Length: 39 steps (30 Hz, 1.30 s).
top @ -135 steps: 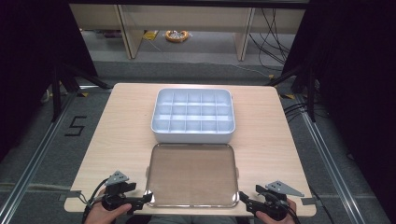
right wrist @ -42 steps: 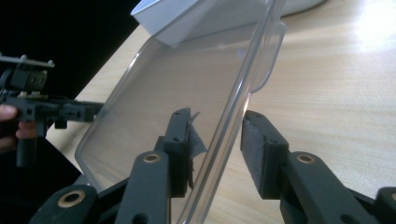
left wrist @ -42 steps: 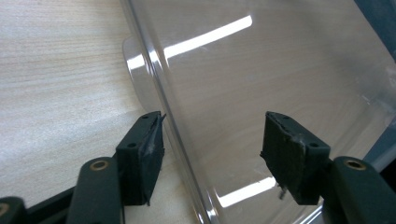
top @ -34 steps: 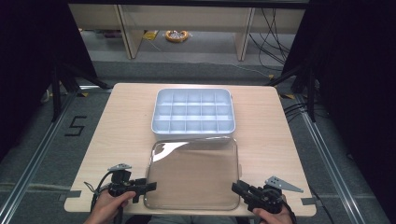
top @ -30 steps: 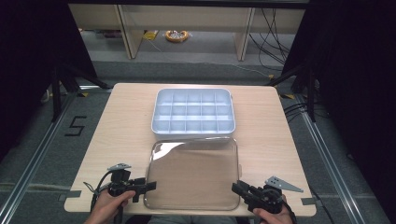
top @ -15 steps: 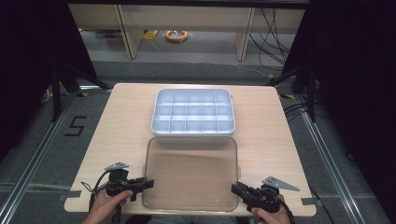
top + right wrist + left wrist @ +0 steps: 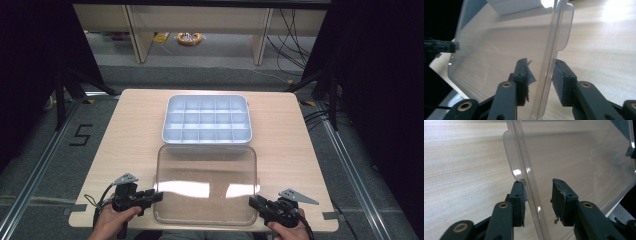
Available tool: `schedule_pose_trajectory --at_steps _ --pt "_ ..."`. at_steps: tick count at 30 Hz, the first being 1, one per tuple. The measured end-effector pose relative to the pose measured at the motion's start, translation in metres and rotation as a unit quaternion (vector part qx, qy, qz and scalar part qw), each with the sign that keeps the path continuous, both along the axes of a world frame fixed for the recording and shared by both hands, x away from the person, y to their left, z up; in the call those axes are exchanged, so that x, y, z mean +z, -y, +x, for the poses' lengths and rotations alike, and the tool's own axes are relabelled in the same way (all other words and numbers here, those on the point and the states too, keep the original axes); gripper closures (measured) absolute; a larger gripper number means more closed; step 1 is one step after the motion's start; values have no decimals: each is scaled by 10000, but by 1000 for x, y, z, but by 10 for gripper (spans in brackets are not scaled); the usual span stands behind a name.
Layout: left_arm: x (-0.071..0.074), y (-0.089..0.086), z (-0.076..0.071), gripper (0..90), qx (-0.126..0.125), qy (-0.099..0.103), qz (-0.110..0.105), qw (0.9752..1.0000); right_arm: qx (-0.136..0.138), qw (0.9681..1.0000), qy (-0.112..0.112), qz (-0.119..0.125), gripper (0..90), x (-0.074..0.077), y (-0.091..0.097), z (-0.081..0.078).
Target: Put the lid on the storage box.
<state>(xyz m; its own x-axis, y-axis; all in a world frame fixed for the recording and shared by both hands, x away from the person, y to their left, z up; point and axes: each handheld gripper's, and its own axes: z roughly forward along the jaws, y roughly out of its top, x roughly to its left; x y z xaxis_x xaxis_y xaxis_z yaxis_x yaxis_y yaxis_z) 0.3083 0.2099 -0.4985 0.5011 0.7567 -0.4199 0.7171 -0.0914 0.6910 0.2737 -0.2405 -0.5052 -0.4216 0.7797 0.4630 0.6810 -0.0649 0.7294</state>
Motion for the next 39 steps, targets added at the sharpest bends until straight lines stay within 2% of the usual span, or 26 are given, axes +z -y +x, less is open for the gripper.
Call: schedule_pose_trajectory --at_steps 1,2,3,4,6,8,10,11,12,14,15,18,19,20,21,23,24,25,26,27,32,33,34,36,37,39 --pt "1 1 0 640 17 32 2 10000 -74 9999 -69 30 672 2 -2 -1" --pt "2 1 0 640 17 43 23 10000 -73 9999 101 -72 673 2 -1 0" --pt "2 1 -1 641 2 59 58 10000 -12 9998 160 -113 674 2 0 1" --pt "3 2 -1 647 12 81 38 10000 -113 9999 82 -74 677 7 -2 1" --pt "5 2 0 650 13 117 50 9999 -68 9995 247 -160 681 8 0 4" --pt "7 4 0 648 44 145 103 9998 -177 9996 200 -83 681 10 -2 4" --pt "9 5 2 648 5 212 95 9997 -59 9991 339 -256 680 13 1 10" --pt "10 5 3 648 -25 237 92 9997 -104 9991 373 -180 680 14 2 12" --pt "11 6 3 648 -1 239 78 9997 -104 9991 373 -180 680 14 2 12" --pt "12 6 5 646 -32 291 165 9994 -226 9996 148 -31 678 18 -1 13" --pt "12 6 7 646 21 310 155 9994 -157 9986 426 -261 678 16 0 19" --pt "13 7 14 639 58 321 225 9992 -131 9990 367 -226 678 17 -2 22" --pt "13 6 16 638 33 311 233 9992 -165 9989 292 -320 676 19 -3 23" --pt "14 6 19 639 61 292 230 9993 -199 9991 303 -216 675 19 -4 25" --pt "14 6 20 644 81 312 198 9993 -172 9985 371 -369 674 20 -3 29" --pt "15 6 24 646 100 302 218 9993 -146 9983 363 -422 673 21 -4 35" --pt "16 6 26 646 102 317 240 9992 -146 9983 363 -422 673 21 -4 35" --pt "17 7 28 645 120 345 249 9990 -193 9979 486 -382 673 20 -5 38" --pt "18 6 30 645 79 352 317 9988 -195 9981 432 -390 673 24 -5 42" --pt "19 7 31 645 153 381 248 9988 -195 9981 432 -390 673 24 -5 42" --pt "34 8 41 645 240 560 167 9980 -236 9972 610 -356 666 33 -5 59" --pt "34 8 41 642 240 560 167 9980 -300 9983 442 -240 664 37 -7 59" --pt "37 8 43 640 244 603 175 9977 -273 9975 542 -360 662 38 -5 62" --pt "42 9 47 641 276 668 166 9972 -274 9972 595 -361 661 40 -6 67" --pt "44 9 49 642 302 695 177 9970 -270 9978 550 -269 661 42 -6 69" --pt "48 11 54 643 322 728 184 9967 -297 9968 647 -352 661 42 -5 72"
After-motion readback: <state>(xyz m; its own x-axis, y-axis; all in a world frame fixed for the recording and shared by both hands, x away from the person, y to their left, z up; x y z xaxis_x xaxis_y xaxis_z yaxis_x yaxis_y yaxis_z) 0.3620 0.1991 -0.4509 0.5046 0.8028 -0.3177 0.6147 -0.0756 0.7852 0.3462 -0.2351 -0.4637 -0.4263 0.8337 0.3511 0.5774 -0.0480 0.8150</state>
